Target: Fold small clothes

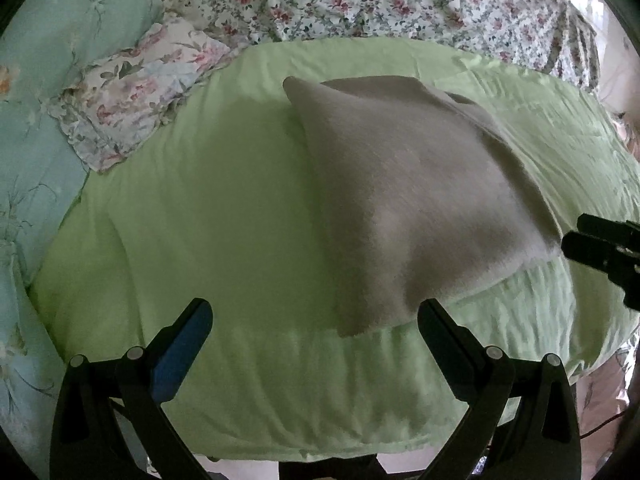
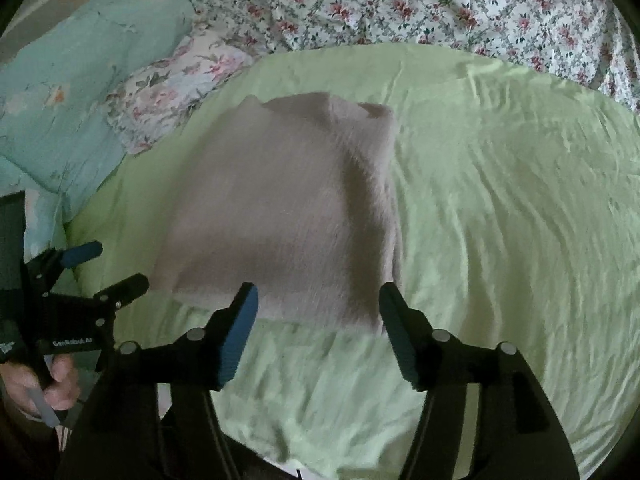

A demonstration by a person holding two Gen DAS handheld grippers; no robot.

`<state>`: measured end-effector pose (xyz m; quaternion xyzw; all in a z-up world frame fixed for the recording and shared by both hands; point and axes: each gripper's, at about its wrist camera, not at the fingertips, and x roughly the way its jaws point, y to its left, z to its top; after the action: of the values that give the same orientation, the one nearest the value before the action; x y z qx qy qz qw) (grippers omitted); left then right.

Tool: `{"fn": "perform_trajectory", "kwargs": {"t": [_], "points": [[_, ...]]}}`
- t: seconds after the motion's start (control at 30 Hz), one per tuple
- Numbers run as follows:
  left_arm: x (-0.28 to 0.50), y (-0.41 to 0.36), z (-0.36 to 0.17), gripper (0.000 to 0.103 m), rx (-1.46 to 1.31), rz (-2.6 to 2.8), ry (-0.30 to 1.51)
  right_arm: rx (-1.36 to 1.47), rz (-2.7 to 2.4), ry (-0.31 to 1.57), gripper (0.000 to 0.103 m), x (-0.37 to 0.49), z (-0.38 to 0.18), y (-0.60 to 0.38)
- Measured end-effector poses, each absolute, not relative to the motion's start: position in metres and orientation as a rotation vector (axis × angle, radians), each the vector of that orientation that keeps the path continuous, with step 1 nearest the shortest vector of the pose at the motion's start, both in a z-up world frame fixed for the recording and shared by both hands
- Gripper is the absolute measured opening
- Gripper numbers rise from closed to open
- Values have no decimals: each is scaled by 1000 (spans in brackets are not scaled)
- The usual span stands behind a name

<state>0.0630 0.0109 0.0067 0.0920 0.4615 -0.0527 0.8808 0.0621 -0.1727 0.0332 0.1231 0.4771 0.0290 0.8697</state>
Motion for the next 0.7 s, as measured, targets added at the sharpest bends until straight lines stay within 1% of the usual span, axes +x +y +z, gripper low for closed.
{"fn": "perform_trajectory", "kwargs": {"t": [0.07, 0.13, 0.3, 0.53, 0.7], "points": [[60, 10, 7, 102, 198, -115, 958, 260, 65, 1004, 72, 58, 32, -171], [56, 9, 8, 102, 199, -119, 955, 261, 70, 1007, 79, 54, 32, -170], [53, 9, 11, 102, 204, -132, 947, 248, 86, 1012, 87, 47, 33, -165], [51, 8, 16, 102, 220, -132, 931, 222, 97, 1006, 93, 43, 38, -161], [51, 9, 18, 102, 219, -130, 923, 221, 105, 996, 95, 44, 40, -159]]}}
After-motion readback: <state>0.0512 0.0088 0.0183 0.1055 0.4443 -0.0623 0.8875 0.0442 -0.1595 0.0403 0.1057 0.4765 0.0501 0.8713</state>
